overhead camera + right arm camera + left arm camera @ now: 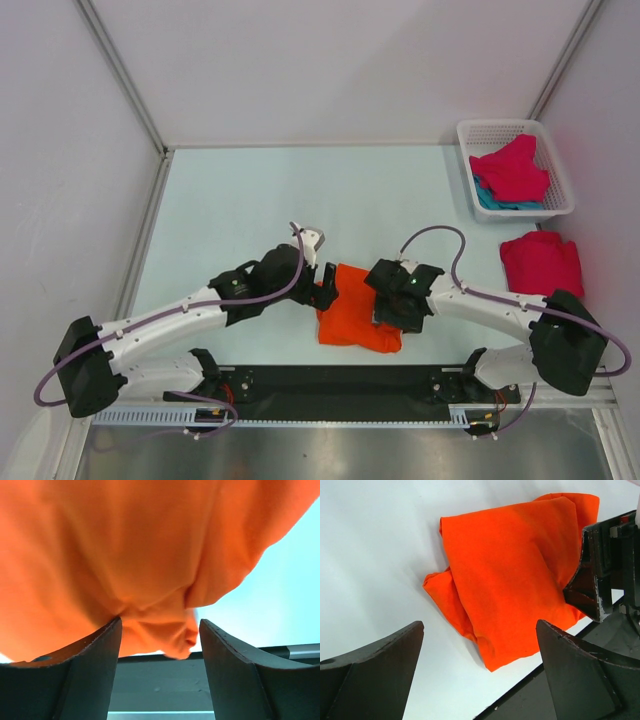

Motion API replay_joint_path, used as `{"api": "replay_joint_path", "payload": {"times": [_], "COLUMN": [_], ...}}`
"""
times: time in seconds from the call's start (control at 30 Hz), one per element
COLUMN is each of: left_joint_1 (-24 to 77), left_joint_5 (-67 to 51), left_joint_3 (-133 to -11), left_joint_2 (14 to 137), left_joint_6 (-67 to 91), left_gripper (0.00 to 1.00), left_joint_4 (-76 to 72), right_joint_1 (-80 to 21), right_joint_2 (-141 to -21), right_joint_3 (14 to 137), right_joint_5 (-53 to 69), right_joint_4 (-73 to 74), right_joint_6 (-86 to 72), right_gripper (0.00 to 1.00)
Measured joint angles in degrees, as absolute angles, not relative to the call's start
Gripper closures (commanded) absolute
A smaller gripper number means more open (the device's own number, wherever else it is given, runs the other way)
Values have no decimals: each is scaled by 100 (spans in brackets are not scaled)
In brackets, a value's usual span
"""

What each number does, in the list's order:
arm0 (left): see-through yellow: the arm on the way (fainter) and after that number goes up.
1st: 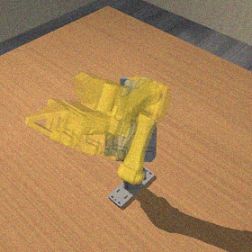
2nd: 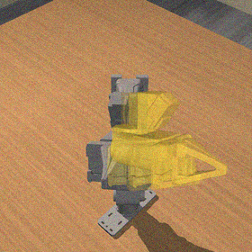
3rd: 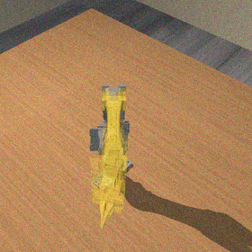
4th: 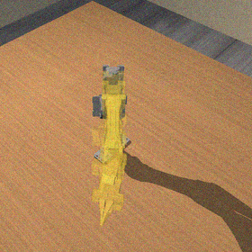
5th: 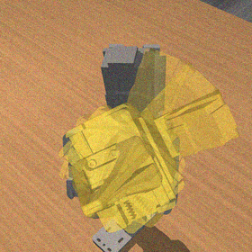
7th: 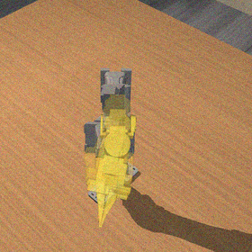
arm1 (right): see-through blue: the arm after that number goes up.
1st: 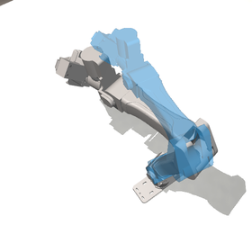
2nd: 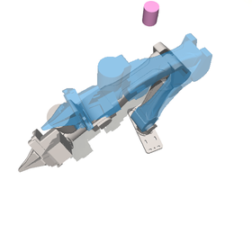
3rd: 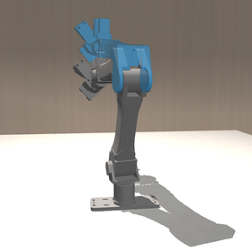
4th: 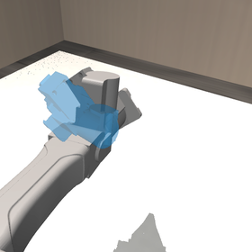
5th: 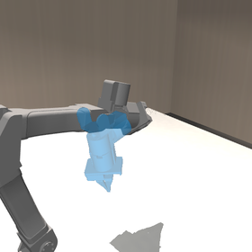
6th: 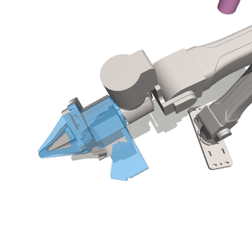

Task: Fold and stack the t-shirts
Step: Put the neatly folded tshirt into the corner of the board with the right arm

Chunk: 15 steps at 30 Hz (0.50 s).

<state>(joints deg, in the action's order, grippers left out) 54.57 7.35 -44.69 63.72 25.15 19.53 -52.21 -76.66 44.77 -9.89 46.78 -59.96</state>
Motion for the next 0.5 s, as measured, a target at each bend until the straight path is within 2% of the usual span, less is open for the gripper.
{"api": "replay_joint_path", "payload": {"times": [0.17,0.5], "left_joint_1": [5312,5133], "left_joint_5": [486,64], "left_joint_3": [-4106,-3422], "left_joint_2": [6532,7793], "left_joint_6": [2801,3767], "left_gripper": [0,0], "left_joint_4": [1481,582], "right_joint_1": [-5293,-4976], "right_joint_2": [-7452,-7120], "right_joint_3": [4641,4333], "right_joint_5": [-1166,-1262], "right_joint_4": [4866,5028], "right_joint_6": [-6042,-6023], "right_gripper": [31,29]}}
